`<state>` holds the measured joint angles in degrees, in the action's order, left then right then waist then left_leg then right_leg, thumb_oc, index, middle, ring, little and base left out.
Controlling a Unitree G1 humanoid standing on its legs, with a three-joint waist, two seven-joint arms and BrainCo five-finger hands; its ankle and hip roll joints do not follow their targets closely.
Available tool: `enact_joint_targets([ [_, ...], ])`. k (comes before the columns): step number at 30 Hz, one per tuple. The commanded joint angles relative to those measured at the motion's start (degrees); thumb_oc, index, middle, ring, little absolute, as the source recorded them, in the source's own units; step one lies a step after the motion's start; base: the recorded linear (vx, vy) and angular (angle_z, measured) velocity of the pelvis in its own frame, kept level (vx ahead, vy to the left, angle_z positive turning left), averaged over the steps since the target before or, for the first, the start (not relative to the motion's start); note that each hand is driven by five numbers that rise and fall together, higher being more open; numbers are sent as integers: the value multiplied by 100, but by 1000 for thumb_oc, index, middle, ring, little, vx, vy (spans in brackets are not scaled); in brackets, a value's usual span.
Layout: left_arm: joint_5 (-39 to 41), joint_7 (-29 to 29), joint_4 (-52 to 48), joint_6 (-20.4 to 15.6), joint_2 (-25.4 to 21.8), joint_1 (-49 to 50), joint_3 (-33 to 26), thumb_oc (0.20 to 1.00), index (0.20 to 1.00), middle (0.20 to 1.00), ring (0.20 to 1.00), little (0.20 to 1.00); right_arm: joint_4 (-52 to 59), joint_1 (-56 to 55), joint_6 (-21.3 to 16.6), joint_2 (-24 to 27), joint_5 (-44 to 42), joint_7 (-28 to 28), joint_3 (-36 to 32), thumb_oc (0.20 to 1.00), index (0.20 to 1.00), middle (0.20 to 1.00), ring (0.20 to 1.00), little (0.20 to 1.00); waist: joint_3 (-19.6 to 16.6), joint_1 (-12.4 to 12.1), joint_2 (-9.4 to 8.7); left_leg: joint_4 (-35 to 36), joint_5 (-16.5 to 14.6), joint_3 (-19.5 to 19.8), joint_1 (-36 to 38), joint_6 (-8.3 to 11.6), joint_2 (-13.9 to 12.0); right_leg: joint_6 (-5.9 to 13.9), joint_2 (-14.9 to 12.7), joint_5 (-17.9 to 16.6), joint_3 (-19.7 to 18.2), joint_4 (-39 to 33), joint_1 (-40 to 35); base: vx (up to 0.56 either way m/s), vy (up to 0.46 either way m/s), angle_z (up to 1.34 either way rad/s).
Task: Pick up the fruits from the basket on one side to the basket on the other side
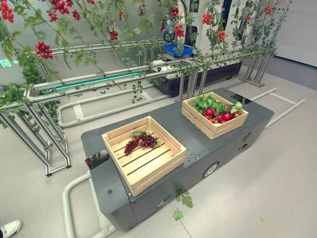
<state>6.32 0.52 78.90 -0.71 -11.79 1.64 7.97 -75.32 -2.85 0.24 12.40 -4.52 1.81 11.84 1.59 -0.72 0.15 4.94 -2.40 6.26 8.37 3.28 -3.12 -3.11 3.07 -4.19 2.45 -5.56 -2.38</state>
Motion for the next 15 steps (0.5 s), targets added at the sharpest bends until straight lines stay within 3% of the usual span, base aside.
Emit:
enact_joint_targets([
  [1,-228,197,227,-55,19,-348,3,1000,1000,1000,1000,1000,-141,347,-72,87,7,81,124,1000,1000,1000,1000,1000,279,82,-200,-180,-193,164,-6,-103,232,528,-90,569,-14,190,-309,-25,-45,0],
  [6,-149,469,168,-102,-176,-492,-148,1000,1000,1000,1000,1000,4,465,-114,226,-20,212,111,1000,1000,1000,1000,1000,556,81,-193,-813,-255,197,-486,-45,353,492,-99,540,40,214,-184,-106,-64,5],
  [7,-85,559,140,-148,-233,-508,-264,1000,1000,1000,1000,1000,90,488,-133,328,-10,253,68,1000,1000,1000,1000,1000,724,91,-235,-1562,-302,214,-917,48,544,484,-190,507,113,238,-139,-100,-30,17],
  [8,-85,559,140,-148,-232,-508,-264,1000,1000,1000,1000,1000,90,488,-133,328,-10,253,68,1000,1000,1000,1000,1000,720,94,-234,-1569,-305,216,-925,48,544,484,-189,507,116,238,-134,-221,-72,30],
  [9,82,613,129,-182,-280,-554,-404,1000,1000,1000,1000,1000,159,528,-149,418,-25,289,5,1000,1000,1000,1000,1000,963,28,-327,-2393,-202,92,-1453,169,691,474,-344,459,198,302,-123,-142,-63,29],
  [10,213,666,137,-193,-300,-551,-520,1000,1000,1000,1000,1000,156,552,-149,437,-9,306,0,1000,1000,1000,1000,1000,1016,-48,-321,-2568,-158,206,-1618,162,779,473,-352,462,202,326,-107,-152,-85,22],
  [13,369,701,180,-203,-366,-549,-652,1000,1000,1000,1000,1000,113,601,-143,442,-20,359,-13,1000,1000,1000,1000,1000,998,-107,-311,-2096,57,227,-1866,120,547,484,-290,545,104,302,-167,45,-28,-1],
  [15,405,759,247,-194,-329,-492,-661,1000,1000,1000,1000,1000,94,598,-146,417,3,386,-12,1000,1000,1000,1000,1000,976,-150,-233,-1596,613,268,-2044,197,162,488,-162,614,40,274,-268,118,15,3],
])
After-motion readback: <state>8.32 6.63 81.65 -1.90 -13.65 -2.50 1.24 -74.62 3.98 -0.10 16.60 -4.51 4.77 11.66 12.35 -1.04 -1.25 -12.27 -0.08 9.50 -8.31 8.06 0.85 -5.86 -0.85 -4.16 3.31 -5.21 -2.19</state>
